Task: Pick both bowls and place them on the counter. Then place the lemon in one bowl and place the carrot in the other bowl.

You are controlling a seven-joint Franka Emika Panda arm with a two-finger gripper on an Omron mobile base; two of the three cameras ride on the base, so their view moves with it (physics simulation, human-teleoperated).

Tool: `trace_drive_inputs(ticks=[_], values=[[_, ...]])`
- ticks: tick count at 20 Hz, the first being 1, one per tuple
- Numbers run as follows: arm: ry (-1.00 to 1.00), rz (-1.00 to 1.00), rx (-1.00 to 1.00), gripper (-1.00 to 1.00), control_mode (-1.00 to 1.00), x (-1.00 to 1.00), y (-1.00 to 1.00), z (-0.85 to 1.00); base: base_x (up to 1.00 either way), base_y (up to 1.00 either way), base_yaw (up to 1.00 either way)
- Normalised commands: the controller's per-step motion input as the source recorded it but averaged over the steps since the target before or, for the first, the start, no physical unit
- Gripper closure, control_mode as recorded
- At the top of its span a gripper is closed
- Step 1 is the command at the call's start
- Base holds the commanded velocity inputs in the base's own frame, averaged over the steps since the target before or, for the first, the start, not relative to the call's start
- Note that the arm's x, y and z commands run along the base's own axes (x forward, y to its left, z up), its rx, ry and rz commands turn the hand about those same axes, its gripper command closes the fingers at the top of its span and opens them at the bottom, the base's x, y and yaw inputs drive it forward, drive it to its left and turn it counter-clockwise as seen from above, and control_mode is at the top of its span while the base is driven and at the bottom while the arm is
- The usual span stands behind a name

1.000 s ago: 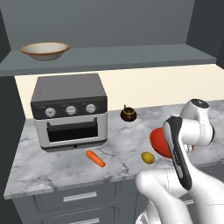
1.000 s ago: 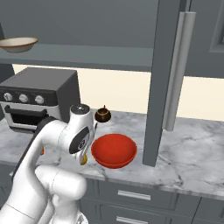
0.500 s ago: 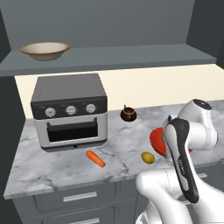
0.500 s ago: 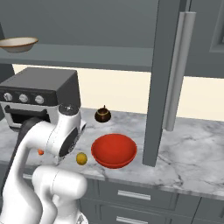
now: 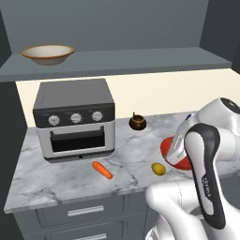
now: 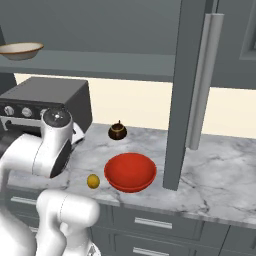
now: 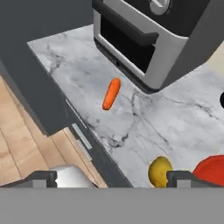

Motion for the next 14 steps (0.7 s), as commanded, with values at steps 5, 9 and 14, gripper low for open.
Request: trace_drive_inputs(ticks=[5,9,14], values=[[0.0,-0.38,0.29,-1.0,-1.0,-0.47,0.52,0.3,0.0,0.0,0.0],[-0.06,-0.37,0.28,-1.0,-1.0,-0.23,0.58,0.23,0.0,0.0,0.0],[-0.01,-0.29,0.27,-1.0,-1.0,0.0,0.44,0.3,0.0,0.0,0.0]])
